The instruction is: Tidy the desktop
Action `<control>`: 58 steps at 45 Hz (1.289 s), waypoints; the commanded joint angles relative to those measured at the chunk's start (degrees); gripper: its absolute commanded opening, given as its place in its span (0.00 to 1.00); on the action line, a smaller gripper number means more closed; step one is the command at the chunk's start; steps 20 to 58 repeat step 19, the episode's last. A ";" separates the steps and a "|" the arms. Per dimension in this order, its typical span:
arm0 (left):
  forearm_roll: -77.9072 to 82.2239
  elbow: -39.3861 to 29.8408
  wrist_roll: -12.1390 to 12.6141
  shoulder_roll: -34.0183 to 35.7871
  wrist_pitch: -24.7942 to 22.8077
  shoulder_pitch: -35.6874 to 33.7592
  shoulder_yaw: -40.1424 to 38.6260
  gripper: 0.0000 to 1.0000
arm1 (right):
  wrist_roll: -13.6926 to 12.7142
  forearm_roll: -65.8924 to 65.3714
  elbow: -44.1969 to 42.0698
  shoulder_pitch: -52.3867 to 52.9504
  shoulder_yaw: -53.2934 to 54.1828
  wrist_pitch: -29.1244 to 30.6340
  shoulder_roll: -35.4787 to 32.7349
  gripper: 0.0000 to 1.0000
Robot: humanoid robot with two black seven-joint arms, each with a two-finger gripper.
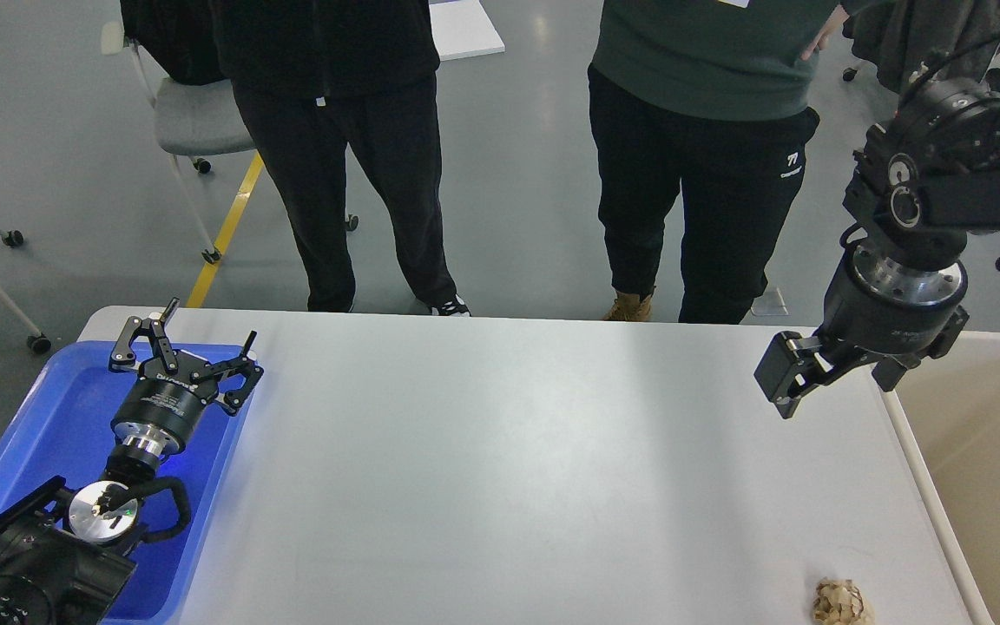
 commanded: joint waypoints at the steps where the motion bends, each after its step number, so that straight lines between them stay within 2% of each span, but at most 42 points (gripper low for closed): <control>1: -0.09 0.00 0.00 0.00 0.00 0.00 0.00 1.00 | -0.03 2.10 2.98 0.71 -5.30 0.02 -1.96 1.00; 58: -0.09 0.00 -0.09 0.00 0.00 0.00 0.00 1.00 | 0.05 2.45 3.33 0.98 -5.83 -0.07 -3.20 1.00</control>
